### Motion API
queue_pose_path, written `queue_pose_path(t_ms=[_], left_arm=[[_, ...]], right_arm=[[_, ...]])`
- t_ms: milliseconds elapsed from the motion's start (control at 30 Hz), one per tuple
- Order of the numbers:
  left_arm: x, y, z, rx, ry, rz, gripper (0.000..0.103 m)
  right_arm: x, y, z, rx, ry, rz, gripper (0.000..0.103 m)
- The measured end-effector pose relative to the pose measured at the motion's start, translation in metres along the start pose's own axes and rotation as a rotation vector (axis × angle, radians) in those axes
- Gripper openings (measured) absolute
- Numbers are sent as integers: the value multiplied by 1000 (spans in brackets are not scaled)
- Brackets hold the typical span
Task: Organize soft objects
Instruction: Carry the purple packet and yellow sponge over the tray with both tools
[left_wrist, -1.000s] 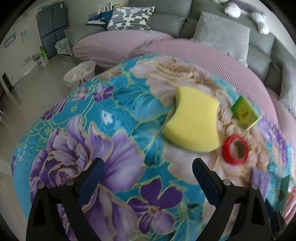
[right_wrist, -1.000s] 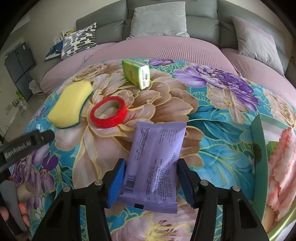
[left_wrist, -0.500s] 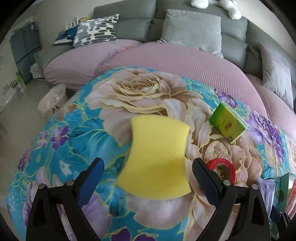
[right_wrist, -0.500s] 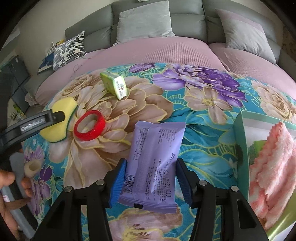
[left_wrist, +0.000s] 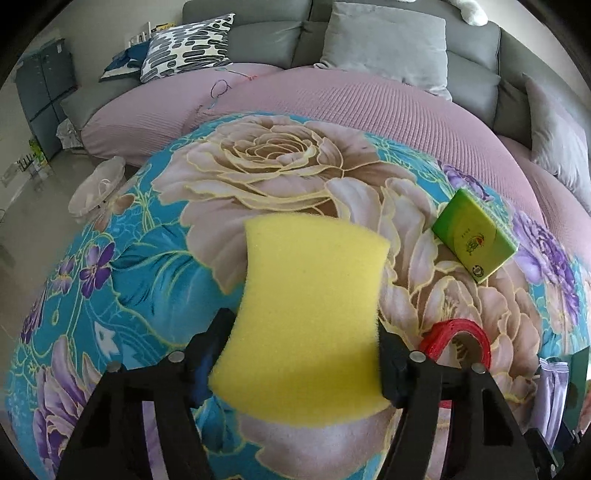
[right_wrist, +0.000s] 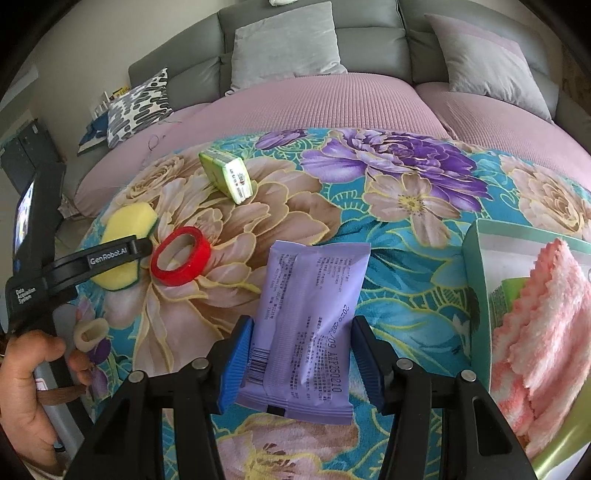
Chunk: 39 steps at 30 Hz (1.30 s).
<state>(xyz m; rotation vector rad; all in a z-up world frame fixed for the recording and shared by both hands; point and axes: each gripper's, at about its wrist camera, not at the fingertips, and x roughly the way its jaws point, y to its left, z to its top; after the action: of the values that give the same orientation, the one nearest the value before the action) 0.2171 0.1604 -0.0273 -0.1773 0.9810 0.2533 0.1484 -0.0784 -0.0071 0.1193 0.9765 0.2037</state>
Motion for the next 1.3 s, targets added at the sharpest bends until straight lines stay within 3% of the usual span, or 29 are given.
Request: queue_pose_path(t_ms=[200,400,567,733,933,1067,1300], left_arm=[[-21,7,-4,-53,-40,-4,66],[-79,2,-10,-85,-152,-27,66],[-127,-20,-15,-44,-232,-66,66],[-164,-66,-26,22,-281,-145,66],[-187,-141,-53,154,-264,-272,66],[-198,-196,-76,253,-239,-349,66],[-201,-260,-107,372,-188,-409,66]], right_arm=[[-9,-6,1,20,-21,28,56],[-28,-11,4,35,-65,85,57],[-69,-24,7,65,-159,125,57],[-121,-50,4,108,-266,99,57],[-173,-96,-9,157,-339,-32,57],[-197,-135,-25,219,-337,-97,57],[-210,-194,-48,318,-304,-141,57]])
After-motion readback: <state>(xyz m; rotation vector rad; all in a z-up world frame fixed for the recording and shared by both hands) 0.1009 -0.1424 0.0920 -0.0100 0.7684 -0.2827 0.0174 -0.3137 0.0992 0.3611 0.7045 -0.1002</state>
